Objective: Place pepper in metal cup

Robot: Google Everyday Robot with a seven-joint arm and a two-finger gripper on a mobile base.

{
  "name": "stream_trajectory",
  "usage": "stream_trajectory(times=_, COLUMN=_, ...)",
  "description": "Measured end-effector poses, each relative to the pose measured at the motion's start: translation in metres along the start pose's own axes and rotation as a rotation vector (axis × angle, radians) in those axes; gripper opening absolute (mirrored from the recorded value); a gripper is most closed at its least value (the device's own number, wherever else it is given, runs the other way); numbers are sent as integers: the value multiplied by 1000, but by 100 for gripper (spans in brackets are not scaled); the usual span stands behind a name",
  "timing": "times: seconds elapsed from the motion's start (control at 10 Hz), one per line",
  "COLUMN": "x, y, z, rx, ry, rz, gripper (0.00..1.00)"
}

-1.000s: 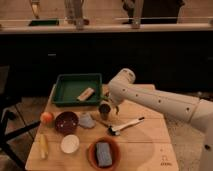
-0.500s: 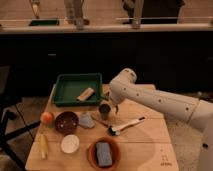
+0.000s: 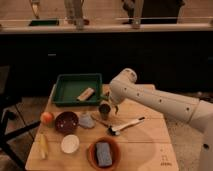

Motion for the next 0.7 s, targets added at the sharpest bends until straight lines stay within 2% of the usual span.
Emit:
stream_trajectory(times=0.4, x=-1, y=10, z=-2, rx=-27, ry=-7, rz=-38, gripper=3)
stream_trajectory(times=0.7, x=-3, y=16, z=-2, rx=-61, ry=-15, rz=-64, gripper=3)
